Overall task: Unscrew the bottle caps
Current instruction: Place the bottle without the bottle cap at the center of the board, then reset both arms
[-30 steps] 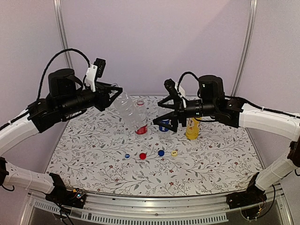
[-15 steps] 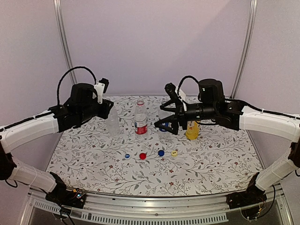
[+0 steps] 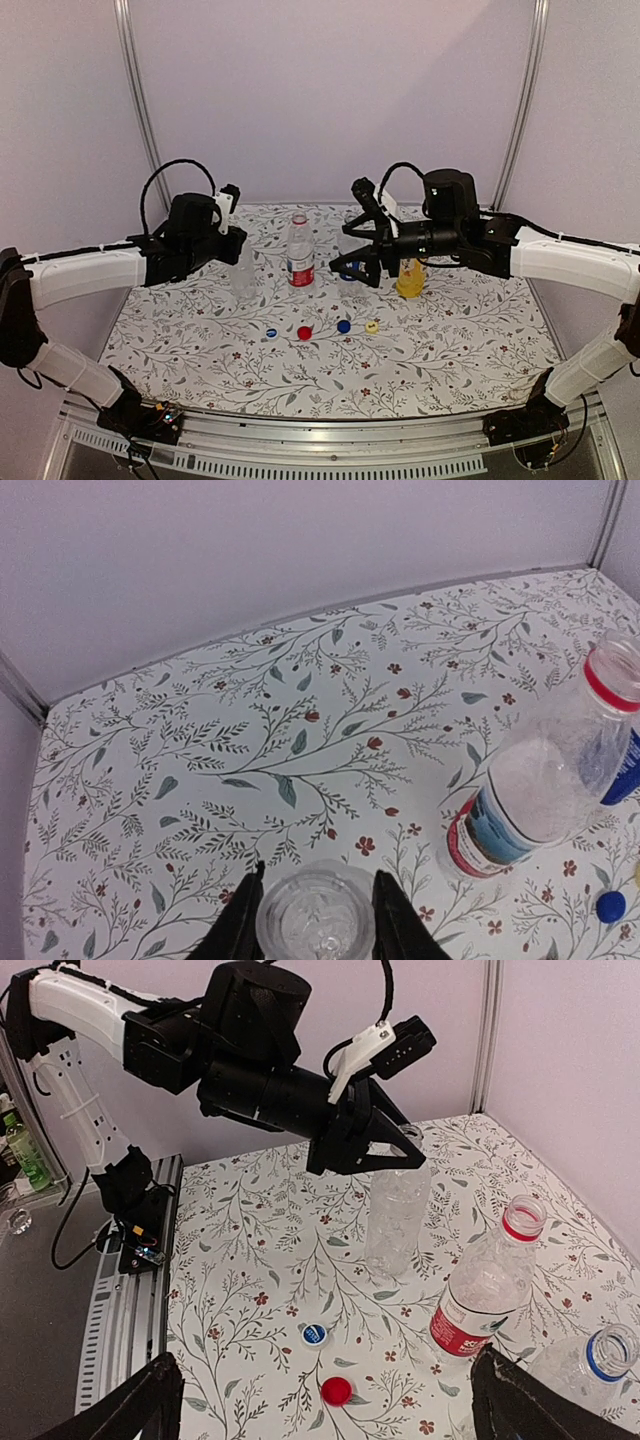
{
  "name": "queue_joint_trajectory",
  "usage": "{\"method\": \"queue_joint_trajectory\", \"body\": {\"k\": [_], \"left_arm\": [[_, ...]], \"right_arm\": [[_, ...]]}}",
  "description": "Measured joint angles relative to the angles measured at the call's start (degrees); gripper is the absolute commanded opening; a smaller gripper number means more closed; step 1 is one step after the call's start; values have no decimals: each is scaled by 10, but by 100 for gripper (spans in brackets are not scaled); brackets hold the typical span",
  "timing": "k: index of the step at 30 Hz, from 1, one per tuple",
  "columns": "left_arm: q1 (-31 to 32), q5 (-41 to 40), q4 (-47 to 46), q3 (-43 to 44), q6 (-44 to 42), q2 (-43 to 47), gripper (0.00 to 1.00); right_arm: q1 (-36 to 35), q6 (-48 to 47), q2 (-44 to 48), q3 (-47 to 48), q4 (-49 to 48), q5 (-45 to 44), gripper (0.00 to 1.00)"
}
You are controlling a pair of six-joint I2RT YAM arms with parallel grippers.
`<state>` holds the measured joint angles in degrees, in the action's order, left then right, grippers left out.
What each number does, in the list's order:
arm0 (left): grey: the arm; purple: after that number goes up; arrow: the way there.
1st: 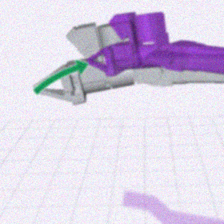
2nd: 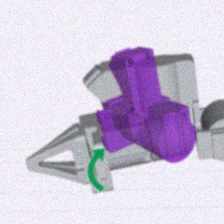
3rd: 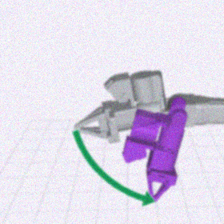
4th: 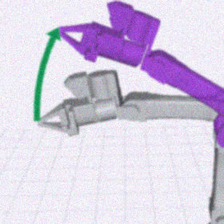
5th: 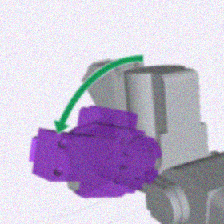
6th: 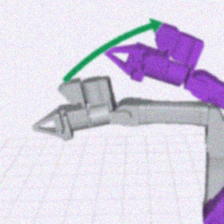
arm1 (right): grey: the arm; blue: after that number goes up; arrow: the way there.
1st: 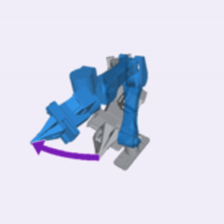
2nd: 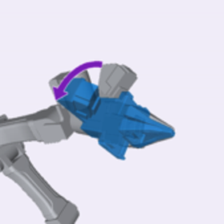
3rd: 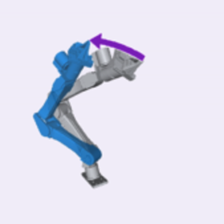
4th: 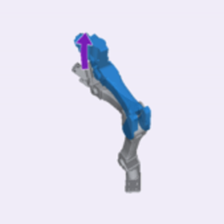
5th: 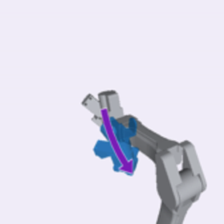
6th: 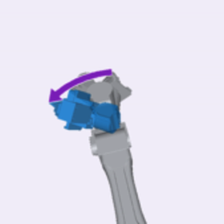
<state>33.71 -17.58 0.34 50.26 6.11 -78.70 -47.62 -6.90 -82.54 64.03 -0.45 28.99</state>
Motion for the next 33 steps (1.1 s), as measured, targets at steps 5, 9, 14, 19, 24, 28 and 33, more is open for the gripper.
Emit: {"method": "queue_joint_trajectory", "body": {"k": [5, 9, 14, 19, 24, 28, 33], "left_arm": [[0, -8, -29, -17, 6, 0, 35], [0, -12, -39, -27, 14, 3, 55], [-2, -12, -29, -33, 23, 5, 78], [-3, -10, -25, -35, 28, 29, 96], [-3, -3, -25, -35, 32, 61, 100], [-3, 13, -21, -35, 35, 91, 100], [-5, 53, -13, -27, 39, 142, 100]], "right_arm": [[0, 0, 3, -4, 0, -1, 99], [0, -1, 8, -8, 1, -4, 99], [0, 0, 8, -8, 1, -6, 99], [0, 0, 10, -8, 2, -18, 99], [1, 0, 18, -8, 11, -35, 99], [8, 15, 24, -8, 20, -76, 99], [56, 70, 26, 14, 64, -133, 99]]}}
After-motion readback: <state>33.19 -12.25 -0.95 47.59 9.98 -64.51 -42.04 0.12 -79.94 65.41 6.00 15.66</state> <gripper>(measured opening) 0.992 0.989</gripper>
